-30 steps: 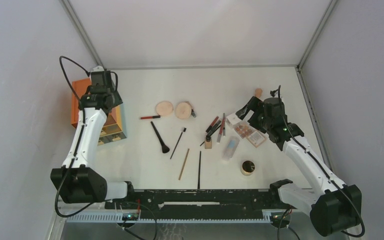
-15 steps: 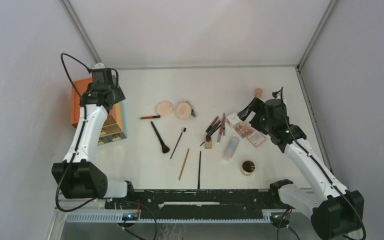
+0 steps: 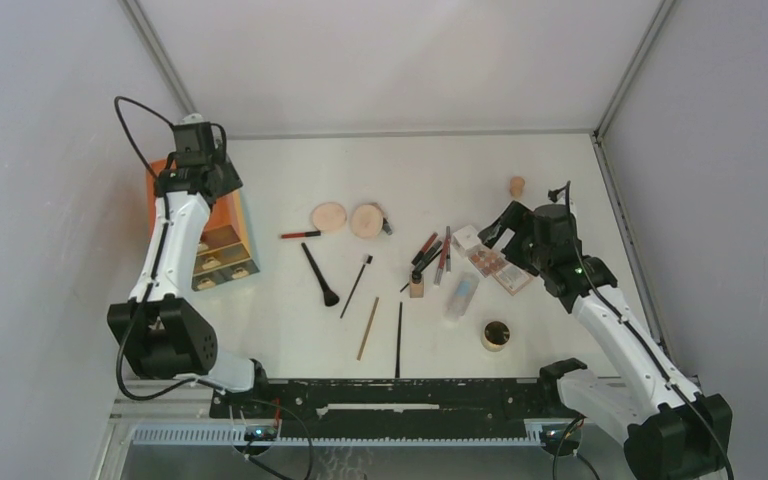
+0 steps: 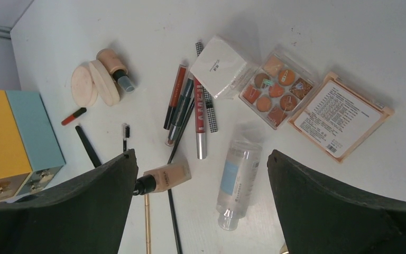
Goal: Organize the makeup
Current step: Move the storage box to the center of the board.
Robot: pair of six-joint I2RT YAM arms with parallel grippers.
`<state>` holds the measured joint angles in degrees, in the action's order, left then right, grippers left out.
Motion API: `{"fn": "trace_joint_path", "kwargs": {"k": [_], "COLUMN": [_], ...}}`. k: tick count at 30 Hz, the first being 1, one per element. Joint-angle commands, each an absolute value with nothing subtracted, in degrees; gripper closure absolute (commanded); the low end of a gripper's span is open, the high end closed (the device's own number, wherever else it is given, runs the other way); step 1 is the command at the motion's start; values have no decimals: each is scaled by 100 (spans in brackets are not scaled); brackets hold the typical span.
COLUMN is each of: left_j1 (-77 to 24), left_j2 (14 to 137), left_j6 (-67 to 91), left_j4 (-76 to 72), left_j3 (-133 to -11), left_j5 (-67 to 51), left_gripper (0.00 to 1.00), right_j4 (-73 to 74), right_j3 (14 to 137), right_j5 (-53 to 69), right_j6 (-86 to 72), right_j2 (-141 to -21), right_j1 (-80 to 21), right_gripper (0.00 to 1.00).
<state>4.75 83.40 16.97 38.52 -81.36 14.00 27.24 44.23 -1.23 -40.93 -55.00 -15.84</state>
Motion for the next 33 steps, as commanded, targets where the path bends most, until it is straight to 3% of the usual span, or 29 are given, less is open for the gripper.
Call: {"fn": "trace_joint_path", "kwargs": {"k": [1, 7, 13, 17, 22, 33], "left_j1": [409, 399, 271, -149, -369, 806], "left_j2": [8939, 9264, 9045, 8790, 8387, 6232], "left_j6": [1749, 1669, 1467, 1240, 1443, 2438], "left_j4": [3923, 3668, 3725, 3975, 4419, 5043], "left_j3": [-8319, -8549, -8875, -9209, -9525, -7996], "left_j5": [180, -206, -78, 419, 1168, 2474], "left_gripper": [55, 57, 51, 45, 28, 20], "right_j4": [2739, 2862, 2933, 2848, 2719, 2433], "right_j3": [4342, 4265, 4258, 4254, 4254, 4261], "right_j5": [-254, -272, -308, -256, -131, 127], "right_j6": [-4207, -4219, -4210, -4218, -4267, -4089], "right_j2": [-5226, -5058, -4966, -5023, -5121, -5418], "right_j1": [-1552, -1464, -1407, -1395, -1397, -1355], "right_gripper": [1, 2, 1, 2, 2, 2]}}
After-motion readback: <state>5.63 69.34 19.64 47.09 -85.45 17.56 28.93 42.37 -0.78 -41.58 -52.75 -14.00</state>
